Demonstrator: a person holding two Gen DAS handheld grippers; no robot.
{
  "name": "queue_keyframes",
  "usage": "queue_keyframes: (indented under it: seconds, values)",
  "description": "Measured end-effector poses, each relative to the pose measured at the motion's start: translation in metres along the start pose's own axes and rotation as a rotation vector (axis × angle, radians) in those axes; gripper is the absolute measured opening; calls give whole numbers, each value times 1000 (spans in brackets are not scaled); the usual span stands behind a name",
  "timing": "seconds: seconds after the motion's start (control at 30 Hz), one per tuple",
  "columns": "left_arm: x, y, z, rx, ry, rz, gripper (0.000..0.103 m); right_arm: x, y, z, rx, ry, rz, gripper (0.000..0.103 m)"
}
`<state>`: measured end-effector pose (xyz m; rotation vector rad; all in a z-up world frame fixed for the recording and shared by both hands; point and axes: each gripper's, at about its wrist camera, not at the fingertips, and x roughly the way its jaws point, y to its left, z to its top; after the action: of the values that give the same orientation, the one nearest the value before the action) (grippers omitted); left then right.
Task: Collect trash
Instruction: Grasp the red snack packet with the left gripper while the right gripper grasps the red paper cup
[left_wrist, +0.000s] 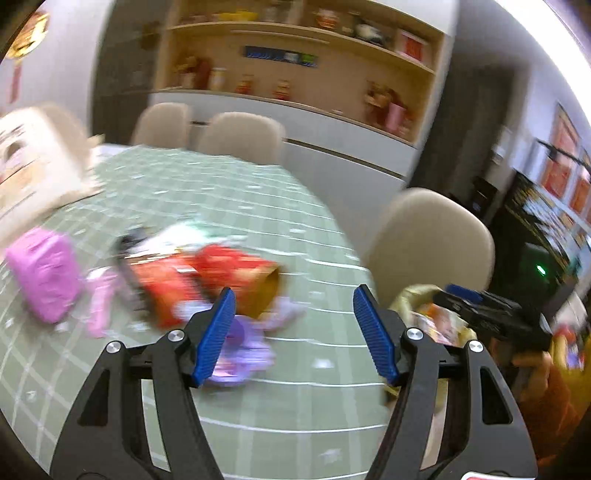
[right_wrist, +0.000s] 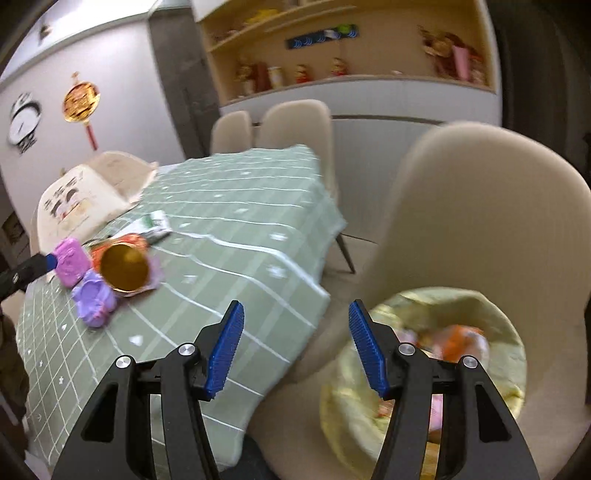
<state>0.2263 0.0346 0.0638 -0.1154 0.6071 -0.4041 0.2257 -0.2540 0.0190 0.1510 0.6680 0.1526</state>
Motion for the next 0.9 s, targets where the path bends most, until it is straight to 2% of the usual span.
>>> queue_keyframes:
  seconds: [0.2, 0.3, 0.4, 0.53, 0.67, 0.8, 0.9]
  values:
    - [-5, 85, -5, -147, 36, 130, 63, 15, 50, 6, -58, 0, 41, 56]
    - [-1, 109, -12, -181, 66, 139, 63, 17, 67, 7, -89, -1, 56, 56]
    - [4, 120, -17, -215, 95, 90, 63, 22, 84, 9, -140, 12, 76, 56]
    - [23, 113, -9, -223, 127, 30, 63, 27, 101, 10, -182, 33, 88, 56]
    - [48, 104, 0, -228, 171, 43, 63, 32, 106, 7, -175, 53, 134, 56]
    - [76, 105, 4, -277, 218, 85, 59, 34, 112, 5, -197, 55, 102, 56]
    - [85, 108, 6, -315, 224, 65, 39, 37, 114, 7, -195, 57, 98, 56]
